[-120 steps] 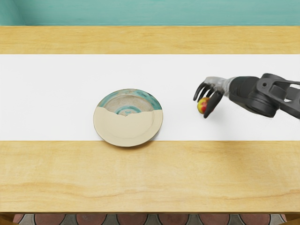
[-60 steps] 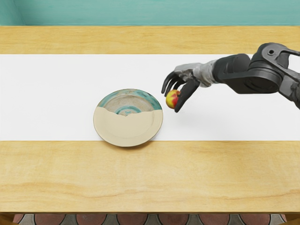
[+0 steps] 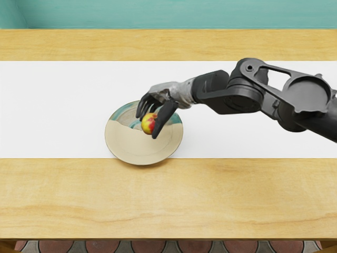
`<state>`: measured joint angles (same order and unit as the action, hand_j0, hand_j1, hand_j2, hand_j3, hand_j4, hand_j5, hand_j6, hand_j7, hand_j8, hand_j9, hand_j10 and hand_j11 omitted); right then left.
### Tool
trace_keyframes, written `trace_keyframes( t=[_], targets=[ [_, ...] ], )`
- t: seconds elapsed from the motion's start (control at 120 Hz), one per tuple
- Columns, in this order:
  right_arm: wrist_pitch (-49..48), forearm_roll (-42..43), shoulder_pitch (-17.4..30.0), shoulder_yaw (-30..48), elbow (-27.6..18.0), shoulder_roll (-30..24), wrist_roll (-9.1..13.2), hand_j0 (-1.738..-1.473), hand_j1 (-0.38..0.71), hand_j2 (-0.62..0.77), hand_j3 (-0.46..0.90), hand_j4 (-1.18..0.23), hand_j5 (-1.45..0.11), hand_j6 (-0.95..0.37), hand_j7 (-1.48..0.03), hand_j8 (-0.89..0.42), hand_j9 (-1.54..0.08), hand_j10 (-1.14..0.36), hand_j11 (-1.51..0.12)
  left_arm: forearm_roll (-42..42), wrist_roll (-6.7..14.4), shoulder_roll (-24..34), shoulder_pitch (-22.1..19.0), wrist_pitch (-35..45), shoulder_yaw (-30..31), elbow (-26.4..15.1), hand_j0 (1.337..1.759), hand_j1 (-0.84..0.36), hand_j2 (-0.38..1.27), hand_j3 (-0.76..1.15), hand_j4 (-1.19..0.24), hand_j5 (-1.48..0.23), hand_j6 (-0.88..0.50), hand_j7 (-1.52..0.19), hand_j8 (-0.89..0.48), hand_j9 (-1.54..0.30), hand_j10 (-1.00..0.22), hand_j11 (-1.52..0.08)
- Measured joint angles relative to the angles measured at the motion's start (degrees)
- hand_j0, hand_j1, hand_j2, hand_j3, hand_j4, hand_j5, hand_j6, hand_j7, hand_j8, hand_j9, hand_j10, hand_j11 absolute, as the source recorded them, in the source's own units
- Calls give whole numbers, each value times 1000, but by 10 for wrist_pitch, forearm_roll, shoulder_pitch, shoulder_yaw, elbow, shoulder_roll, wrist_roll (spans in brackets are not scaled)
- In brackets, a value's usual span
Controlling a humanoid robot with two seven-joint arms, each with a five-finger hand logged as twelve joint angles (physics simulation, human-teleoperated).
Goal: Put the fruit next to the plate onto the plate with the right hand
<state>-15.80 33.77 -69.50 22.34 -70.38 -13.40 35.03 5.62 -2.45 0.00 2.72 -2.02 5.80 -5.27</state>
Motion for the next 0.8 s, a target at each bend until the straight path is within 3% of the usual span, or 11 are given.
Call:
trace_keyframes(
  t=[0.15,0.333,0.525,0.8],
  targets=[
    [0,6,0,-5,41,38,0,-1656,302,426,0,-685,-959,-508,-920,-401,-948,-569,-939,0,0,0,0,0,0,0,1658,74,46,0,-230,-299,-230,-299,-230,-299,-230,-299],
    [1,9,0,-13,82,70,0,-1656,227,305,0,-693,-948,-540,-921,-435,-952,-596,-951,0,0,0,0,0,0,0,1658,74,46,0,-230,-299,-230,-299,-230,-299,-230,-299],
    [2,9,-1,-19,93,78,0,-1657,220,298,0,-671,-901,-558,-885,-454,-911,-611,-914,0,0,0,0,0,0,0,1658,74,46,0,-230,-299,-230,-299,-230,-299,-230,-299],
    [17,26,-5,-19,97,78,0,-1657,206,89,0,-543,-721,-499,-713,-405,-721,-529,-723,0,0,0,0,0,0,0,1658,74,46,0,-230,-299,-230,-299,-230,-299,-230,-299]
  ],
)
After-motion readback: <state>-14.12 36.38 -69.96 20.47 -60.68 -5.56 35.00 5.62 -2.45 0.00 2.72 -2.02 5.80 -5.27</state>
